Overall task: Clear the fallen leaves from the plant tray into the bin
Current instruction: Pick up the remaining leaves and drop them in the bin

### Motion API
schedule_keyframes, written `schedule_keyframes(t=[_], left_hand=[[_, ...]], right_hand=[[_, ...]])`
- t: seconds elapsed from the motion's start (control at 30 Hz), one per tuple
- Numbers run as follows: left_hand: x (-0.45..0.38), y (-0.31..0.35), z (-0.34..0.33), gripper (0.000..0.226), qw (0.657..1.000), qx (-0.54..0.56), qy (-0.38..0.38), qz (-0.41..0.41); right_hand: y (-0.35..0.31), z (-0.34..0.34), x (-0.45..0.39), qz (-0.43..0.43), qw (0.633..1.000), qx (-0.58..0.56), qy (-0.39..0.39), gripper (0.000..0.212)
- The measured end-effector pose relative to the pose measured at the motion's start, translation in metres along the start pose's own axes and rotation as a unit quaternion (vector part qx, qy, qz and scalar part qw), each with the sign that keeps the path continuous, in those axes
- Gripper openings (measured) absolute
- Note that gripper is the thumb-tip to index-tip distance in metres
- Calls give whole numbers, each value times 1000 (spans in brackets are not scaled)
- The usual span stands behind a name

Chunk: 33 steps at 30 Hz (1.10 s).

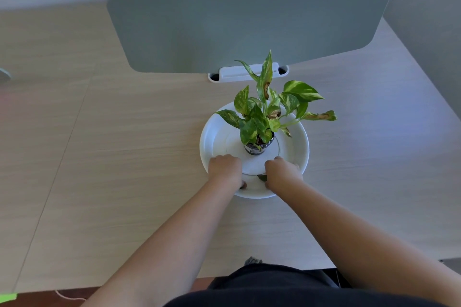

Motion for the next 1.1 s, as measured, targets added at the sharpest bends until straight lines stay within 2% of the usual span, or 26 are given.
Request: schedule_keyframes(t=[0.17, 0.33, 0.4, 0.5, 0.57, 0.73, 0.83, 0.93, 1.03, 1.1], left_hand=[[3, -9, 5, 5, 999, -47, -3, 0], [3, -8, 9, 14, 997, -78, -5, -18], [2, -8, 7, 9, 996, -78, -13, -28], [0, -14, 9, 9, 997, -53, -14, -46], [-1, -18, 5, 19, 998, -13, -14, -61], [-1, -22, -1, 14, 988, 103, -39, -107], [-3, -32, 7, 11, 982, 161, -12, -100], [-4, -42, 15, 10, 976, 197, 35, -83], [-4, -46, 17, 8, 972, 214, 50, -86], [-2, -43, 14, 9, 976, 193, 33, -93]], right_hand=[[-1, -2, -2, 27, 999, -2, -18, 15], [1, -3, -5, 49, 998, 19, -19, 23], [4, -3, -7, 56, 998, 19, -14, 25], [4, -2, -10, 65, 998, 11, -11, 22], [4, -1, -11, 66, 998, -7, -12, 22], [29, 6, -11, 26, 981, -191, 3, 8], [48, 16, -9, -11, 939, -344, 19, 6], [61, 16, -6, -48, 898, -437, 13, 4], [70, 16, -7, -72, 876, -476, 15, 3], [70, 16, -7, -66, 888, -454, 12, 4]])
Point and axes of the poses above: each hand's wrist, its own x-axis away from the middle knuckle, its own z-axis out of the back of the hand, y = z × x, the point moved 10 cm from there along -x, towards the middle knuckle, and after that the axes turned 8 degrees about -z, right-handed, at the moved point
